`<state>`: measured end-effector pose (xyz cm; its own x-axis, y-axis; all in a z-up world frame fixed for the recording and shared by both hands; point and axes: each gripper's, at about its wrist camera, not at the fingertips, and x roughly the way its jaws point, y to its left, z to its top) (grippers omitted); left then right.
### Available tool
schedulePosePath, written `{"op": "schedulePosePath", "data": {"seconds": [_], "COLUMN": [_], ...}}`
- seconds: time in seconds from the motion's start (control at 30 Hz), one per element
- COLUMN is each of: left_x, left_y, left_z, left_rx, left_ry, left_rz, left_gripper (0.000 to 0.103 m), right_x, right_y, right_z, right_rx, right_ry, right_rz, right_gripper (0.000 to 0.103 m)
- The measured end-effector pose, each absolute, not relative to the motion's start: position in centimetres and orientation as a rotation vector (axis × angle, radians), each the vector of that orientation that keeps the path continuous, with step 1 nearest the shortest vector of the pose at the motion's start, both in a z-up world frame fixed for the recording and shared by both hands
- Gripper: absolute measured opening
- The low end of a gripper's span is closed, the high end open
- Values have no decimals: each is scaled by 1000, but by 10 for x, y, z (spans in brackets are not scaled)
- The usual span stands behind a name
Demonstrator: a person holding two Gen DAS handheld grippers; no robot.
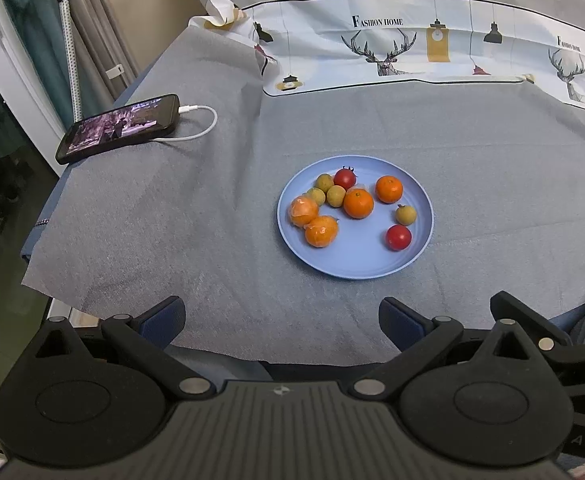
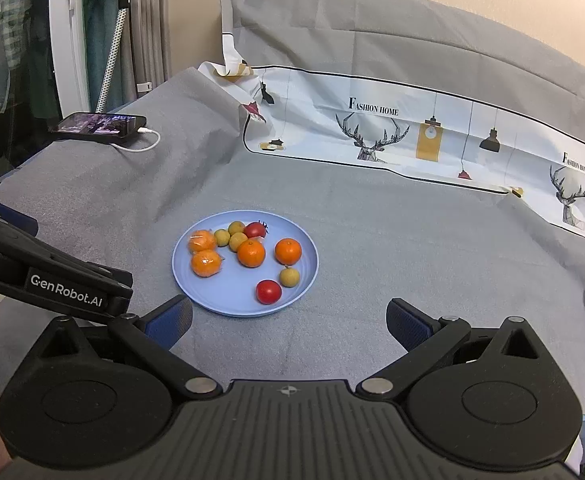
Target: Organize fruits
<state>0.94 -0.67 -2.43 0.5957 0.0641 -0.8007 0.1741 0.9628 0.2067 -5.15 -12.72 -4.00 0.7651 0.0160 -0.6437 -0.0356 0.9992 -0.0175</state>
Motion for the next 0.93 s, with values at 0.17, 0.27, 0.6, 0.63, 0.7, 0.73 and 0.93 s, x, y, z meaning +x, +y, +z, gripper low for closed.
{"op": "schedulePosePath", "data": {"seconds": [0.17, 0.27, 0.6, 0.63, 0.7, 0.73, 0.93], "left_x": [10, 11, 14, 15, 16, 16, 17], "left_y": [-7, -6, -8, -8, -9, -9, -9], "left_z": [-25, -25, -26, -26, -26, -26, -26], "left_rx": [280, 279, 278, 278, 280, 279, 274], "left_ry": [937, 938, 943, 943, 943, 943, 938], "left_rz": [-62, -63, -73, -73, -76, -77, -67], "left_gripper": [103, 103, 103, 103, 103, 103, 103], "right_x": [-51, -51, -50, -50, -50, -49, -47], "right_y": [-128, -129, -129, -128, -129, -129, -129], "right_z": [-39, -39, -40, -40, -40, -40, -41], "right_rx": [-30, -29, -29, -29, -28, -28, -28], "right_ry": [698, 698, 701, 701, 702, 702, 700], "right_rz": [24, 21, 19, 17, 15, 14, 11], "right_gripper": [102, 102, 102, 102, 102, 102, 102]}}
